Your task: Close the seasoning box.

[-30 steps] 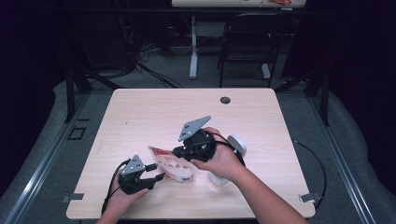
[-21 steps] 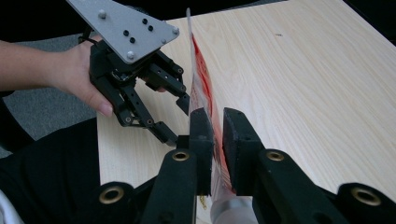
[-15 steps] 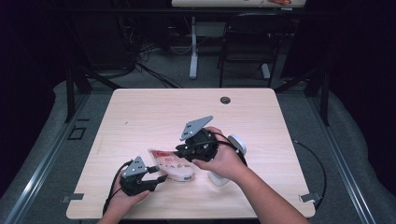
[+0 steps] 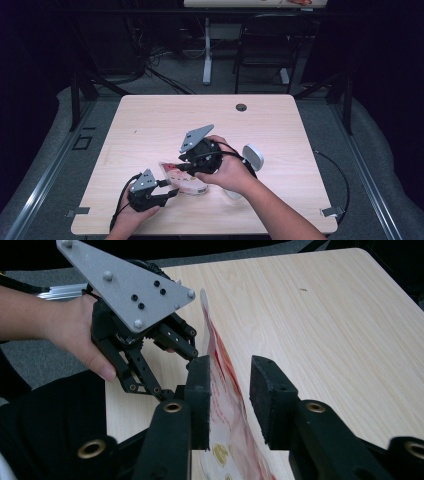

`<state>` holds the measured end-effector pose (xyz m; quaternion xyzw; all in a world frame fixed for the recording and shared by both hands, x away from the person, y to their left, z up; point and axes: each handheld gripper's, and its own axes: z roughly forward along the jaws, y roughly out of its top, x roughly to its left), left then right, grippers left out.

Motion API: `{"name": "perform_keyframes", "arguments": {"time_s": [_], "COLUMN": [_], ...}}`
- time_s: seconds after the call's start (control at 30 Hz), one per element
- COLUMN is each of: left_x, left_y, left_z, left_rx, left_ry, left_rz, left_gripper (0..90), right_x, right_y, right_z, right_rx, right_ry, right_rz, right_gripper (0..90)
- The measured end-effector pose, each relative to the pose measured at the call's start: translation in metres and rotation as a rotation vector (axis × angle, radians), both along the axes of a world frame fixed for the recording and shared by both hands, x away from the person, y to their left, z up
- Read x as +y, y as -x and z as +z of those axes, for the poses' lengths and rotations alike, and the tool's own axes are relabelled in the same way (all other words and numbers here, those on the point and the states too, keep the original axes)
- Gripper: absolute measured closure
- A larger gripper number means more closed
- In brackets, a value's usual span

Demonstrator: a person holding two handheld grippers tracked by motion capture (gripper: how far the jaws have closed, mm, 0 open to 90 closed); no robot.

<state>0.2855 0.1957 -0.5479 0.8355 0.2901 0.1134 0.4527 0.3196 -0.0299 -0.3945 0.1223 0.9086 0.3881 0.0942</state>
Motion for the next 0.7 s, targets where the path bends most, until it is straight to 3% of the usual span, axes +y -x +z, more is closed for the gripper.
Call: {"name": "perform_keyframes", "arguments": {"time_s": [0.2,0.7], "left_x": [0.007,0.011], "left_y": [-0.001,-0.002], "left_z": [0.0,-0.001], "left_rx": [0.008,0.016], "left_ry": [0.019,0.01], "left_rz": [0.02,0.026], "left_gripper": [54.4,54.4], "right_x": [0.011,0.032], "right_y": [-0.002,-0.007], "right_z": [0.002,-0.005], "right_rx": [0.004,0.002], "right_ry": [0.0,0.051], "right_rz": [0.004,0.011], "right_gripper": [71.2,70.9]}}
